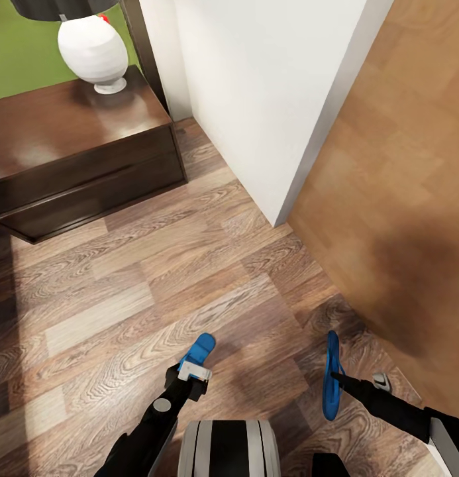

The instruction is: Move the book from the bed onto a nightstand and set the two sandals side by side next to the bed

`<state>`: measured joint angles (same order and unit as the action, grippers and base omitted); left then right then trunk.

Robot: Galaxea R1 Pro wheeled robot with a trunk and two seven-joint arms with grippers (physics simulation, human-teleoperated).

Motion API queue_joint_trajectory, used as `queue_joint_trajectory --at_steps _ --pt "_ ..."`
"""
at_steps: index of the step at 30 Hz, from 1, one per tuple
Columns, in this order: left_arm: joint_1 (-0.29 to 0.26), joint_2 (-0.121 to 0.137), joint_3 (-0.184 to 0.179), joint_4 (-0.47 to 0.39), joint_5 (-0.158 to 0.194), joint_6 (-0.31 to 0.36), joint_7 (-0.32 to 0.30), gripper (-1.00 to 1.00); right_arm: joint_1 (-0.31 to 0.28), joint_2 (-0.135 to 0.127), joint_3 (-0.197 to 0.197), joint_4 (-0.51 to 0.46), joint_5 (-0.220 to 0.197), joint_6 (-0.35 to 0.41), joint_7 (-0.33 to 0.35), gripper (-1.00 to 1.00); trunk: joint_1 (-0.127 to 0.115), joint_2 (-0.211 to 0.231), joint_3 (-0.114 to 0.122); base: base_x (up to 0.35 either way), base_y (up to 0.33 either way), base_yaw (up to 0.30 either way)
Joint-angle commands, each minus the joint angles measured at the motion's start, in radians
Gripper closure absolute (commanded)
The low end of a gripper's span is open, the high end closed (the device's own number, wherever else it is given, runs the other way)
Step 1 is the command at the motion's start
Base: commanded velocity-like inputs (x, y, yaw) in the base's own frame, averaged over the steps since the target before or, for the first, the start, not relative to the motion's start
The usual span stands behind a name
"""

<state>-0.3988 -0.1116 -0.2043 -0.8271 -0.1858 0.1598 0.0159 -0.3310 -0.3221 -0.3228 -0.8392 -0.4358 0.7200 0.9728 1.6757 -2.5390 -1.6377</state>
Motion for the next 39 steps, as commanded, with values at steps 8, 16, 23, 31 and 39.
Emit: queue_joint_trajectory --at_steps 8,16,23,31,39 --pt "0.000 0.000 0.000 -0.003 -0.009 0.004 0.015 -1.00 0.000 0.000 -0.001 0.000 -0.003 0.006 0.000 1.00 0.000 0.000 -0.001 0.000 0.000 0.000" --pt "0.000 -0.002 -0.002 -0.003 -0.008 0.004 0.167 -1.00 0.000 0.001 -0.001 0.000 -0.003 0.006 0.000 1.00 0.000 0.000 -0.001 0.000 0.000 0.000" --pt "0.000 -0.002 -0.002 -0.002 -0.006 0.004 0.171 -1.00 0.000 0.002 -0.001 0.000 -0.003 0.006 0.000 1.00 0.000 0.000 -0.001 0.000 0.000 0.000" --pt "0.000 -0.002 -0.004 0.003 -0.007 0.004 0.170 -1.00 0.000 0.001 -0.001 0.000 -0.003 0.006 0.000 1.00 0.002 -0.001 -0.020 0.000 0.000 0.000" --pt "0.000 -0.002 -0.004 0.003 -0.007 0.004 0.170 -1.00 0.000 0.001 -0.001 0.000 -0.003 0.006 0.000 1.00 0.003 -0.002 -0.028 0.000 0.000 0.000"
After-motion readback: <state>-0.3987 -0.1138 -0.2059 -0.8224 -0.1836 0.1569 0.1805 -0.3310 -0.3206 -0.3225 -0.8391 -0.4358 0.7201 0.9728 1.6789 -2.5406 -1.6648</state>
